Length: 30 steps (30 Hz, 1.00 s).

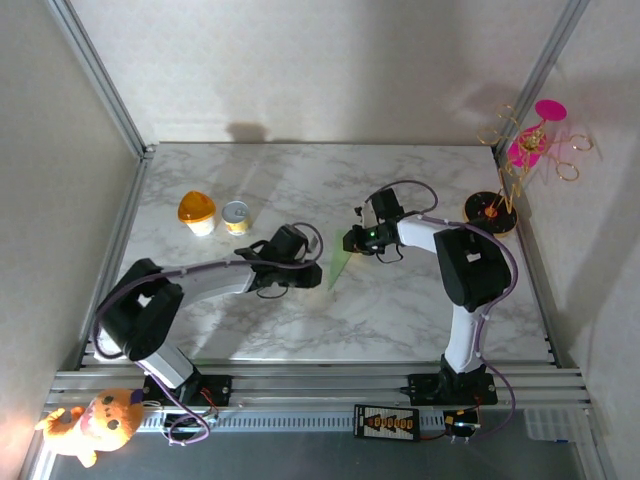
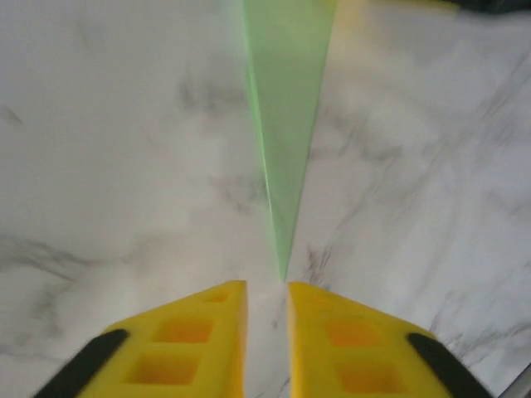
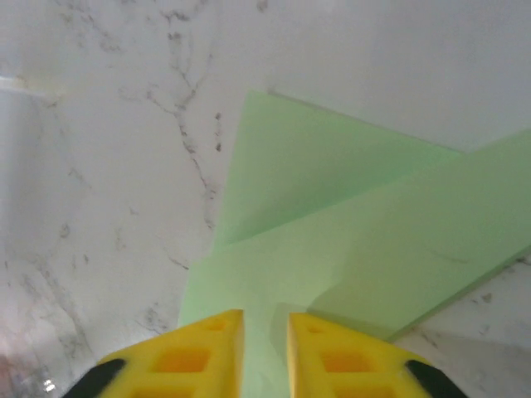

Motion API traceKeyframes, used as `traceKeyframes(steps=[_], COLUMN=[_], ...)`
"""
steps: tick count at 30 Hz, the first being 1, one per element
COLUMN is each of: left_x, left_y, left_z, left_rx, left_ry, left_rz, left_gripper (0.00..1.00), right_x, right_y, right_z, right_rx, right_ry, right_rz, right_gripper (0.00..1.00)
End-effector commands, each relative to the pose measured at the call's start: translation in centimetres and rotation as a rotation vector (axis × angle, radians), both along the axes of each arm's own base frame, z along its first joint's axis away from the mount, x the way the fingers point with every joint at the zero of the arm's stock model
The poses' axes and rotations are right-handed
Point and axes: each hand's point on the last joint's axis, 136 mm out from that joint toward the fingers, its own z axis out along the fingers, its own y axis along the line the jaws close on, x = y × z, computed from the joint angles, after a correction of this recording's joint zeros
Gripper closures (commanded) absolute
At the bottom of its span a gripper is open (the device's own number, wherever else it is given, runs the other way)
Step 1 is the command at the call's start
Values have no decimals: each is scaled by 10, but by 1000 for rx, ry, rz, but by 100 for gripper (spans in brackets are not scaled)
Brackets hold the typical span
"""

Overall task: Fold a paper plane with a square sheet of paper (pick it up from the middle)
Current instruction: Turn over the paper plane at the center of the table.

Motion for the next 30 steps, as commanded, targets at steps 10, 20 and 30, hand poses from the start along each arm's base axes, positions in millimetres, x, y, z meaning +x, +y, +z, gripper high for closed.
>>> traceKeyframes(steps=[10,20,30], left_x=[67,67,63], left_y=[125,168,176], left_z=[56,36,22], left_rx=[67,77,70], left_ry=[-265,-258,-232], left_rz=[521,645,640], left_gripper=[22,3,1], right_x=[6,2,0], right_y=[-22,9,21], right_z=[61,44,14], right_rx=[-447,-748,-870], right_ry=[-173,-196,-172], right_rz=[-242,-344,-383], right_gripper=[46,43,54])
